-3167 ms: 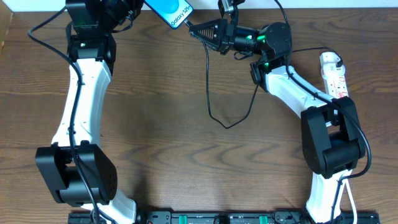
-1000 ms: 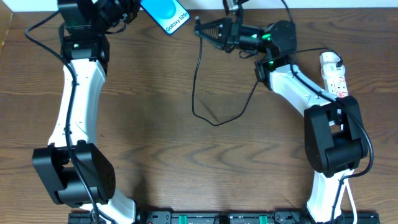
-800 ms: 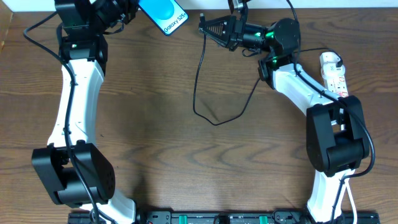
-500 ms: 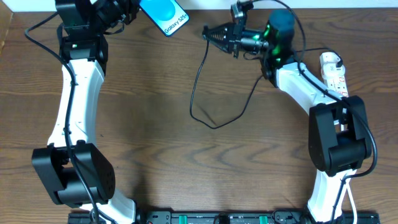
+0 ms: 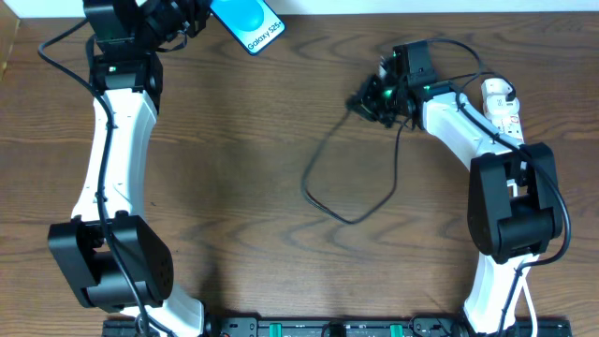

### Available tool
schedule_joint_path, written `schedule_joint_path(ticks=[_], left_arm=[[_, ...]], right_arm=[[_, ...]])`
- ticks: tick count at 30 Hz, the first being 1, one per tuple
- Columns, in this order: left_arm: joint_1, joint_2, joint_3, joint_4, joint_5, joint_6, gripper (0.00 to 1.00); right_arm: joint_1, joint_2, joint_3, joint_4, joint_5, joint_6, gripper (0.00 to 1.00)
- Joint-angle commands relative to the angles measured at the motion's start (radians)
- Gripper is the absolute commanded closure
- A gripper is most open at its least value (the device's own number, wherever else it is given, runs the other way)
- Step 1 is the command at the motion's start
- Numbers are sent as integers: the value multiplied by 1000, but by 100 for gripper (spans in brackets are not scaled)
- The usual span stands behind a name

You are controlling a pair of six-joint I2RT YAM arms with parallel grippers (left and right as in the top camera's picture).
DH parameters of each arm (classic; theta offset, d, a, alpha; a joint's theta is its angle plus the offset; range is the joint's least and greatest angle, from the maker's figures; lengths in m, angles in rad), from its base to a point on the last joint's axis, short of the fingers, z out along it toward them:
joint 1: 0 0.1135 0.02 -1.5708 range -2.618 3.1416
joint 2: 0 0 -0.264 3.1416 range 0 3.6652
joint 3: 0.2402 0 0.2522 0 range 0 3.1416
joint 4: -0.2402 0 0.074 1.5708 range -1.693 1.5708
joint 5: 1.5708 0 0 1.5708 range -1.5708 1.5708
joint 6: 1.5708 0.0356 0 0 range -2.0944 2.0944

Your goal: Plug charger to phone and switch on socket

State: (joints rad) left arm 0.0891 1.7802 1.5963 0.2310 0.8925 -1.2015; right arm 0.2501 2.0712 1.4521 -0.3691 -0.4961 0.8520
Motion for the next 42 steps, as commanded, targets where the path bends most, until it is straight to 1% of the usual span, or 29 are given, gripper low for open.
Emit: schedule_joint_path(ticks=[1, 4, 8, 16, 21, 26, 33, 35, 37, 40, 41, 42], left_arm=[[2, -2, 11, 10, 17, -7, 93], [2, -2, 11, 10, 17, -7, 93], [2, -2, 11, 10, 17, -7, 93], [2, -2, 11, 10, 23, -4, 93], [2, -2, 11, 10, 24, -3, 93], [2, -2, 11, 10, 29, -3, 93], [2, -2, 11, 10, 32, -3, 93], [2, -2, 11, 10, 32, 0, 93], [2, -2, 11, 10, 32, 0, 93], [2, -2, 11, 10, 32, 0, 93], [2, -2, 11, 10, 32, 0, 93], [2, -2, 11, 10, 32, 0, 93]], right_arm=[[-6, 0, 5, -122, 368, -95, 99], [-5, 0, 5, -232, 498, -95, 99], [3, 0, 5, -299, 587, -95, 99], [28, 7, 4, -301, 725, -95, 99], [35, 49, 4, -291, 745, -95, 99], [51, 118, 4, -297, 705, -95, 99], [65, 124, 4, -290, 695, -95, 99], [66, 124, 4, -293, 695, -95, 94], [67, 124, 4, -293, 695, -95, 82], [67, 124, 4, -293, 695, -95, 70], [67, 124, 4, -293, 695, -95, 69], [67, 124, 4, -293, 695, -95, 72]])
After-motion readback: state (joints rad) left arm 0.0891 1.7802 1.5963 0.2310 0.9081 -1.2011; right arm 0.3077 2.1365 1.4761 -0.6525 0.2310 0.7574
